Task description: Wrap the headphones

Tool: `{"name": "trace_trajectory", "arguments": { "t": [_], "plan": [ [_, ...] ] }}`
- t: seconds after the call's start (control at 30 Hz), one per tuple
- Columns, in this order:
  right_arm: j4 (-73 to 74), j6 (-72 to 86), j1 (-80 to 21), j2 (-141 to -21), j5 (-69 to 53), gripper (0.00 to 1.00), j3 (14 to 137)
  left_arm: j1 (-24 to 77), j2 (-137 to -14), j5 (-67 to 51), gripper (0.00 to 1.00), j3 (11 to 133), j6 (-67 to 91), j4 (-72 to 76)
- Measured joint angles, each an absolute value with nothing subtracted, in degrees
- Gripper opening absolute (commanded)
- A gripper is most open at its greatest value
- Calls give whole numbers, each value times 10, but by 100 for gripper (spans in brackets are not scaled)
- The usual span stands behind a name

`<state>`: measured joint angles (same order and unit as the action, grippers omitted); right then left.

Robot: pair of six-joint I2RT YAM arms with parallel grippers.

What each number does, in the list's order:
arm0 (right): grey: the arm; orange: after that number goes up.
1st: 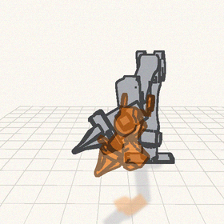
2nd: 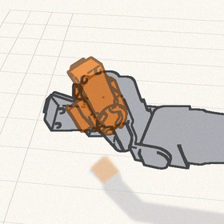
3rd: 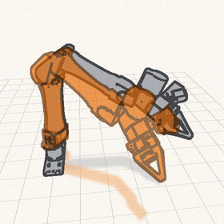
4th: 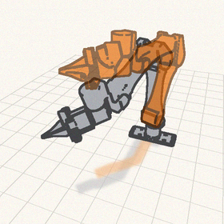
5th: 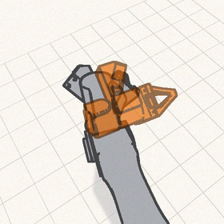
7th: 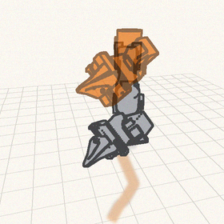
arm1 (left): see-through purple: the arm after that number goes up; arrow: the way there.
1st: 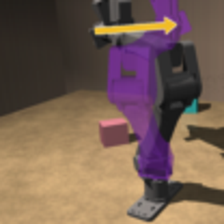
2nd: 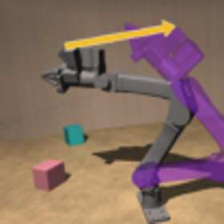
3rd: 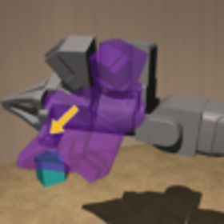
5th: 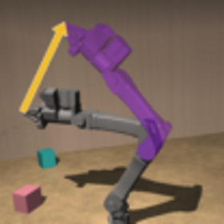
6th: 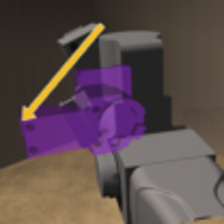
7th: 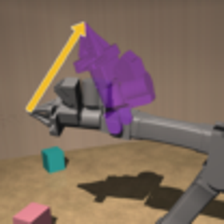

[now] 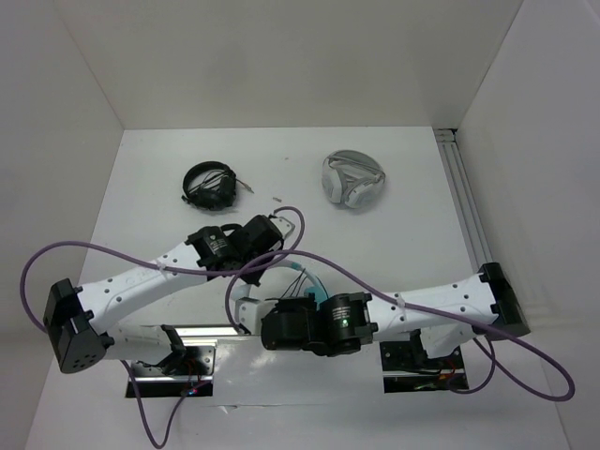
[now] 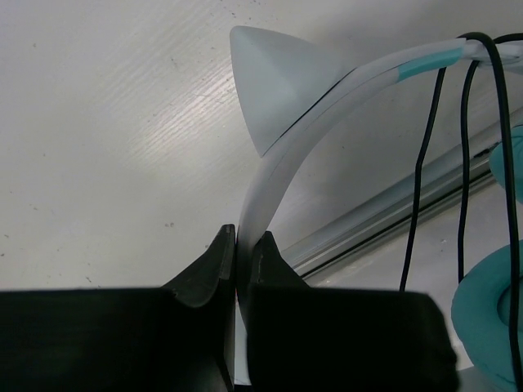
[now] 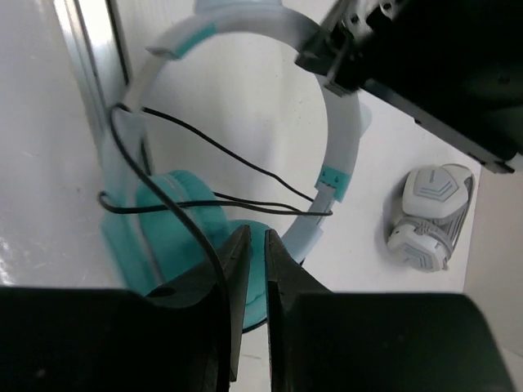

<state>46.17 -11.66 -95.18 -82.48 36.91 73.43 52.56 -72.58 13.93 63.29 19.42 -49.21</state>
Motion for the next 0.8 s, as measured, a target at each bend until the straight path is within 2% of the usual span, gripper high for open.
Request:
{"name": "trace_trajectory", "arguments": {
  "t": [0.07, 0.13, 0.67, 0.8],
  "plan": [
    [453, -121, -932, -803, 365, 27, 702, 526, -733, 132, 0, 633, 194, -492],
    [444, -126, -912, -790, 366, 38, 673, 526, -740, 129, 0, 633, 195, -492],
    [375, -151, -821, -724, 366, 53, 610, 537, -730, 130, 0, 633, 197, -506],
    [366, -168, -792, -726, 349, 53, 602, 540, -730, 130, 0, 634, 197, -515]
  ]
}}
